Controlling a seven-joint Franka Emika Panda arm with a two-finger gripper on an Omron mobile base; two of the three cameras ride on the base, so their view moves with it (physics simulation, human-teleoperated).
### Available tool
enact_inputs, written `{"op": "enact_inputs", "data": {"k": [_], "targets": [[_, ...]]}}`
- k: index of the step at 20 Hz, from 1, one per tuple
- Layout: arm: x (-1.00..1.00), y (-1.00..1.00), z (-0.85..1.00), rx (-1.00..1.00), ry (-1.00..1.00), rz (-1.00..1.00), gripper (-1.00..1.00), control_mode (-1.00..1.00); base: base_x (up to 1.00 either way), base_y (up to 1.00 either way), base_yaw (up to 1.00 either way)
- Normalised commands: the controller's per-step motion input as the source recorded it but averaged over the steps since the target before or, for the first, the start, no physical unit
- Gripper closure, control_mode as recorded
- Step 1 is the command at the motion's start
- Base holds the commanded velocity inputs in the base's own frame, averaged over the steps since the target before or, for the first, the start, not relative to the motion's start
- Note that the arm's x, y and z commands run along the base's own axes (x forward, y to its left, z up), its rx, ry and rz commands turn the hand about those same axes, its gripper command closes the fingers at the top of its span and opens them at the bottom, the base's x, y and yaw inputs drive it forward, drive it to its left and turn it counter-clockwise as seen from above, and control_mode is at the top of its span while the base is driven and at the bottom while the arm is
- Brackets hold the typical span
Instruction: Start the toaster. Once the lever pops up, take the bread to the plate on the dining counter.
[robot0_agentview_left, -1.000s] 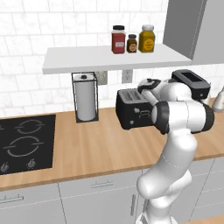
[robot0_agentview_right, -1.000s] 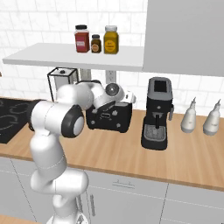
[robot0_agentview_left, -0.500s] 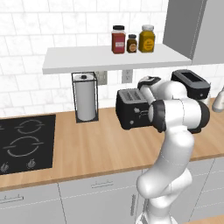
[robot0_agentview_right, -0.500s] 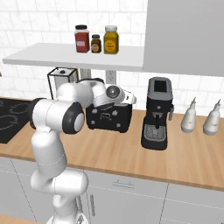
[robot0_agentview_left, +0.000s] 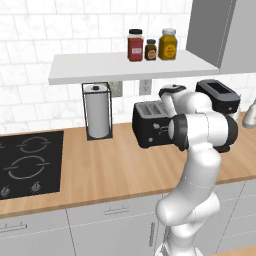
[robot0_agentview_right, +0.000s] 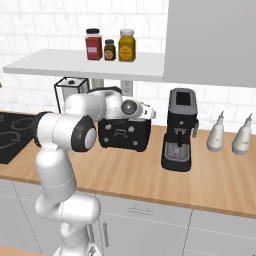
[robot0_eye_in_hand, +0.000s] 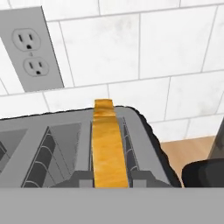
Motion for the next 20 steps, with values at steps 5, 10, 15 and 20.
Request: {"op": "enact_inputs", "data": {"k": [5,10,15,20], "targets": [[0.01,0.00,0.12,0.00,-0.07,0.00,1.00,-1.00,0.00,0.00,0.00],[-0.13,0.00,0.72,0.00,-0.14,0.00,1.00,-1.00,0.00,0.00,0.00],[-0.26,0.00,0.89,0.00,-0.11,0.00,1.00,-1.00,0.00,0.00,0.00],[-0.35,0.00,0.93,0.00,-0.04,0.00,1.00,-1.00,0.00,0.00,0.00]]}}
